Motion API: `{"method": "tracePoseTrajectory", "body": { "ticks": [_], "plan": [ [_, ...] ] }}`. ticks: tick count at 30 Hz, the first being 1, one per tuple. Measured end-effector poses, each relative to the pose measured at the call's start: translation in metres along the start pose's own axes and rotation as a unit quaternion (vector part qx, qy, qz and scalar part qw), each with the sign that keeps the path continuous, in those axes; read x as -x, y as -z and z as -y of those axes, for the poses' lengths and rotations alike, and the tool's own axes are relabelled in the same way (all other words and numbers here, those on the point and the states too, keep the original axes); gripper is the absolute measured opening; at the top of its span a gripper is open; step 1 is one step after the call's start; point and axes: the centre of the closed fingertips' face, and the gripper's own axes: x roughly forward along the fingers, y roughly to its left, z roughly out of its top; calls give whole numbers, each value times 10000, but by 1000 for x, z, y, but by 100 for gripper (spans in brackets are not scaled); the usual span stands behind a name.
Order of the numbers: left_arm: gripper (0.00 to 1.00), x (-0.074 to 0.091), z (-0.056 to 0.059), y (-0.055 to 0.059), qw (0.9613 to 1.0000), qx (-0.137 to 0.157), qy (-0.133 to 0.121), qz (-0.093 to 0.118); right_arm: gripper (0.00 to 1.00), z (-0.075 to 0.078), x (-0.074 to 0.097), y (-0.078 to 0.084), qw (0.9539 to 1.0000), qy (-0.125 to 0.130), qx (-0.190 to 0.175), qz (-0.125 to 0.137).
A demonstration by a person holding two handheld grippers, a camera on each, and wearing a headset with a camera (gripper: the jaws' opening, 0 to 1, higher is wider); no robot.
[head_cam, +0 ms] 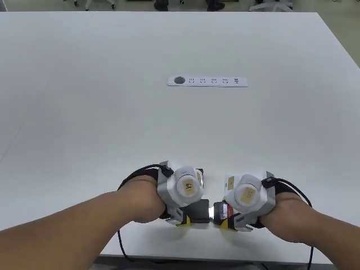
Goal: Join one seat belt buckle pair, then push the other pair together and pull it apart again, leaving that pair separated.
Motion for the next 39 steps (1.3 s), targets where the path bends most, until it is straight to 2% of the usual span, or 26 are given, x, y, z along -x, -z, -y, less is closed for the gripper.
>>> {"method": "tracePoseTrajectory", "body": {
  "ticks": [2, 5, 7, 9, 11, 12, 14, 17, 19, 20, 24, 25, 26, 29, 30, 31, 33, 34, 36, 39],
  "plan": [
    [34, 0, 1, -1, 9999, 77, -30, -87, 34, 0, 0, 0, 10000, 13, 53, 18],
    [34, 0, 2, 2, 9999, 125, -5, -109, 34, -3, 3, 0, 9999, -28, 102, 39],
    [34, 5, 3, 4, 9998, 159, 48, -77, 34, -5, 8, 1, 10000, -17, 31, 37],
    [34, 15, 1, 3, 9999, 152, 15, 9, 35, -6, 17, -1, 9998, -64, -68, 147],
    [36, 25, -5, -2, 9995, 260, -4, 185, 35, -5, 25, -3, 9997, -79, -71, 213],
    [36, 37, -5, -6, 9992, 299, -21, 267, 35, -2, 34, -5, 9996, -68, -73, 261],
    [37, 45, -12, -8, 9988, 344, -77, 345, 35, 1, 41, -6, 9993, -75, -141, 339],
    [38, 50, -35, -9, 9971, 526, -207, 508, 35, 19, 52, -6, 9984, 58, -258, 493],
    [38, 49, -43, -8, 9969, 531, -277, 502, 35, 29, 55, -2, 9983, 168, -264, 493],
    [39, 48, -50, -8, 9968, 507, -356, 498, 35, 41, 57, 5, 9983, 299, -263, 422],
    [40, 43, -68, -9, 9967, 454, -472, 482, 35, 62, 55, 22, 9983, 439, -280, 273],
    [40, 39, -79, 1, 9981, 71, -588, 144, 35, 67, 55, 28, 9984, 459, -273, 211],
    [40, 37, -83, 3, 9983, -40, -579, 37, 34, 68, 58, 31, 9985, 474, -243, 138],
    [41, 37, -83, -4, 9989, 167, -380, 200, 34, 77, 56, 46, 9986, 507, -166, -33],
    [40, 35, -86, -4, 9991, 151, -339, 224, 35, 79, 57, 49, 9986, 504, -169, -62],
    [41, 31, -83, -6, 9993, 55, -265, 249, 35, 82, 58, 53, 9985, 514, -183, -91],
    [42, 26, -84, -9, 9992, 56, -174, 353, 36, 88, 57, 59, 9983, 538, -205, -119],
    [42, 24, -85, -9, 9992, 84, -153, 362, 36, 88, 58, 58, 9984, 518, -208, -132],
    [42, 20, -86, -10, 9992, -50, -171, 348, 36, 90, 54, 63, 9986, 471, -156, -204],
    [41, 12, -91, -3, 9995, -184, -159, 207, 36, 97, 47, 72, 9985, 450, -150, -266]
  ]
}}
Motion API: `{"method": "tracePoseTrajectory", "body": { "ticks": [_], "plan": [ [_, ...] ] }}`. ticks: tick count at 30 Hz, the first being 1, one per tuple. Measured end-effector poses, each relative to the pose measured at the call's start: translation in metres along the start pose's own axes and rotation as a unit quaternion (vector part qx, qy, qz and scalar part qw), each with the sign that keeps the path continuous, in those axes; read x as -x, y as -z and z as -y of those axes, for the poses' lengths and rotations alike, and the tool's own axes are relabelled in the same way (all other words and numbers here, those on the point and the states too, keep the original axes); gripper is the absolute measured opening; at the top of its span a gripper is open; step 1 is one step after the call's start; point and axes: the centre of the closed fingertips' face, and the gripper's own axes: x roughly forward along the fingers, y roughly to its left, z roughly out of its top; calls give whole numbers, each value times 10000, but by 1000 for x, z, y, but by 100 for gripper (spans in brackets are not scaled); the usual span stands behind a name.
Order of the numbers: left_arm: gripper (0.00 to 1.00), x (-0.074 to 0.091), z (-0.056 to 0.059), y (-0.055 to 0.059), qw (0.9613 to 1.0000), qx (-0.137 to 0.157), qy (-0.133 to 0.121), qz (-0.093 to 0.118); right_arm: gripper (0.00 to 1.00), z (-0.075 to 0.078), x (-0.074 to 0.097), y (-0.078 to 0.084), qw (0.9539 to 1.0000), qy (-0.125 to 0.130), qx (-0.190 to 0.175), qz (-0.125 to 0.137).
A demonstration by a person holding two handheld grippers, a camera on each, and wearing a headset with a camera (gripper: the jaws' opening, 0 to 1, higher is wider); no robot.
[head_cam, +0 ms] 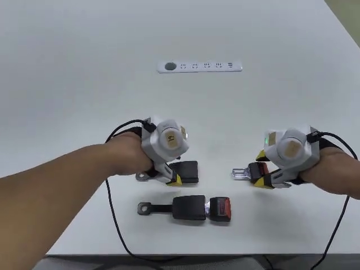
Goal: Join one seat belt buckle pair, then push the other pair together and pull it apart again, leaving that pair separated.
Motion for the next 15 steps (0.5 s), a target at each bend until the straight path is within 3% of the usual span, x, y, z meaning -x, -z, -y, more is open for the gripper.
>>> {"method": "tracePoseTrajectory", "body": {
  "ticks": [4, 6, 9, 10, 15],
  "plan": [
    [37, -8, -3, 5, 9999, 10, 48, -141, 34, 0, -6, 6, 9998, -134, 90, -108],
    [33, -10, 5, 5, 9994, 139, 254, -186, 34, -1, -7, 6, 9994, -299, 119, -96],
    [33, -13, 2, 8, 9989, -260, 142, -361, 34, -3, -6, 6, 9988, -449, 173, -111],
    [33, -14, 6, 5, 9990, -286, 217, -272, 33, -3, -6, 6, 9987, -470, 167, -124],
    [32, -11, 12, 4, 9979, -400, 255, -444, 33, -4, -7, 4, 9986, -460, 113, -237]
  ]
}}
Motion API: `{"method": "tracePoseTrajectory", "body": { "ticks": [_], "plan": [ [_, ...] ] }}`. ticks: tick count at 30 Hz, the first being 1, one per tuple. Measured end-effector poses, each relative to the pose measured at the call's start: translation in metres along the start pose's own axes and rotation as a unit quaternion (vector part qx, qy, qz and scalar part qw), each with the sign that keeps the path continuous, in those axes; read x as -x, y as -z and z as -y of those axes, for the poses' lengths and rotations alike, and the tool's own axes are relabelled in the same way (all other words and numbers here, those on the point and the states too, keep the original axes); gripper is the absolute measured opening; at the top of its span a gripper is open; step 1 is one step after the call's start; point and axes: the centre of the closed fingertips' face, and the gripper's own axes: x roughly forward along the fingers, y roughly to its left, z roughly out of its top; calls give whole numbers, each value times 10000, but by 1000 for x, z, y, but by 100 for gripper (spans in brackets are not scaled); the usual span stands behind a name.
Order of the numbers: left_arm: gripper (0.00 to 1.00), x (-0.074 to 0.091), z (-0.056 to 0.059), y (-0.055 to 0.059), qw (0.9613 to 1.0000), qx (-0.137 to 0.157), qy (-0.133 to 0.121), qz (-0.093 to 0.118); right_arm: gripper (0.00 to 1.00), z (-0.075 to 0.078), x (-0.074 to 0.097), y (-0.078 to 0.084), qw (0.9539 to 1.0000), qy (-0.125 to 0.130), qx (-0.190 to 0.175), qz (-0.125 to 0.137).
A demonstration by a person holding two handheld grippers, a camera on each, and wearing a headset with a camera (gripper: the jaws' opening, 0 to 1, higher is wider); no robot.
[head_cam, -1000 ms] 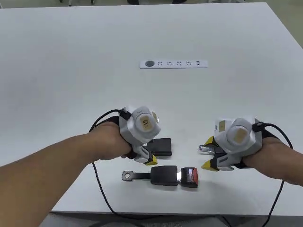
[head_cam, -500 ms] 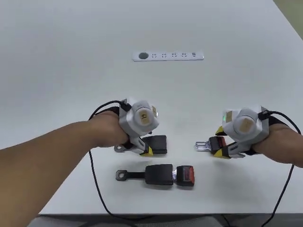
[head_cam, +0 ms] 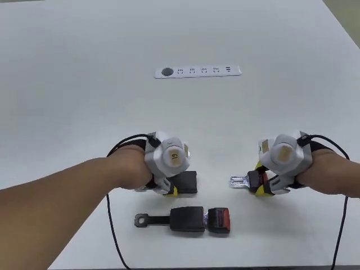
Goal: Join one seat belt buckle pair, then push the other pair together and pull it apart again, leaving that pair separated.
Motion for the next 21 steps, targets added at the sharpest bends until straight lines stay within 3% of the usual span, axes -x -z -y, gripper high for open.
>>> {"method": "tracePoseTrajectory", "body": {
  "ticks": [4, 10, 11, 21],
  "plan": [
    [32, 3, 2, -1, 10000, -18, 23, -39, 33, -4, -5, -13, 9999, 51, -29, 85],
    [32, 3, 3, 1, 9998, 121, 20, 156, 33, -12, -12, -35, 9998, 88, 56, 149],
    [32, 2, -1, 2, 9998, 134, 18, 161, 33, -12, -13, -38, 9998, 91, 56, 162],
    [32, -1, -3, 3, 9999, 135, 2, 97, 33, -10, -29, -66, 9993, 164, -9, 323]
  ]
}}
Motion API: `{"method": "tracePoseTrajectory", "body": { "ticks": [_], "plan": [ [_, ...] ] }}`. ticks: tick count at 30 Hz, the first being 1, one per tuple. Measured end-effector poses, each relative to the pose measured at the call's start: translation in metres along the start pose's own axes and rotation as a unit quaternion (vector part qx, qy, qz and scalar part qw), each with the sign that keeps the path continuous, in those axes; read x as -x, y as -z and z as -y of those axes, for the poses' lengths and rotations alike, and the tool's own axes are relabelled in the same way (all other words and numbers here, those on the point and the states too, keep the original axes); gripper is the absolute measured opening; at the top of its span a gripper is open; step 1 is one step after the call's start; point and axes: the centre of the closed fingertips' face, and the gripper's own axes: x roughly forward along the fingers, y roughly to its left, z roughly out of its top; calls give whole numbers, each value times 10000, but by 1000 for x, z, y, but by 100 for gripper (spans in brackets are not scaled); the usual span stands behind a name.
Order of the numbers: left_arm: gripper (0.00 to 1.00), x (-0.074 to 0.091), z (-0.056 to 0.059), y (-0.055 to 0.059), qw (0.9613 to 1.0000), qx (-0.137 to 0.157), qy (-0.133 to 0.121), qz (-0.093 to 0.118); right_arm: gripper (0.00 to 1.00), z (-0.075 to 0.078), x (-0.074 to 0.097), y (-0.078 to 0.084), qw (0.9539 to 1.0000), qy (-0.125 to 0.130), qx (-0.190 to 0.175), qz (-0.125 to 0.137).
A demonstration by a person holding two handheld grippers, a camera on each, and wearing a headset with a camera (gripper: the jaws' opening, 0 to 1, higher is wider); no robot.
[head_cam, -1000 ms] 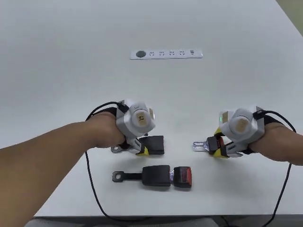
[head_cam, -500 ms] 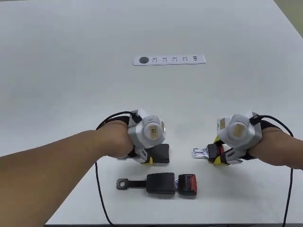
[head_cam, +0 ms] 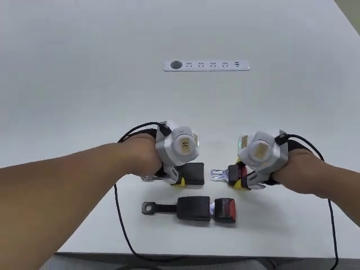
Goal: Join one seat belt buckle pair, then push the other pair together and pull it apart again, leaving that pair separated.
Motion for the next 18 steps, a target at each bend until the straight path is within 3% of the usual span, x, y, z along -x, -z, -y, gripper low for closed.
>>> {"method": "tracePoseTrajectory", "body": {
  "ticks": [7, 10, 13, 18],
  "plan": [
    [32, -1, -1, 1, 10000, 27, -2, -90, 32, -1, -4, -16, 9995, 153, 263, -12],
    [32, 0, 1, 0, 9999, 26, -27, -138, 32, -10, -1, -20, 9997, 72, 233, 99],
    [32, 0, 2, 0, 9999, -11, -15, -158, 32, -9, -11, -23, 9992, 96, 374, 53],
    [32, -1, 2, 0, 9999, -2, -6, -130, 32, -8, -8, -25, 9996, 9, 233, 186]
  ]
}}
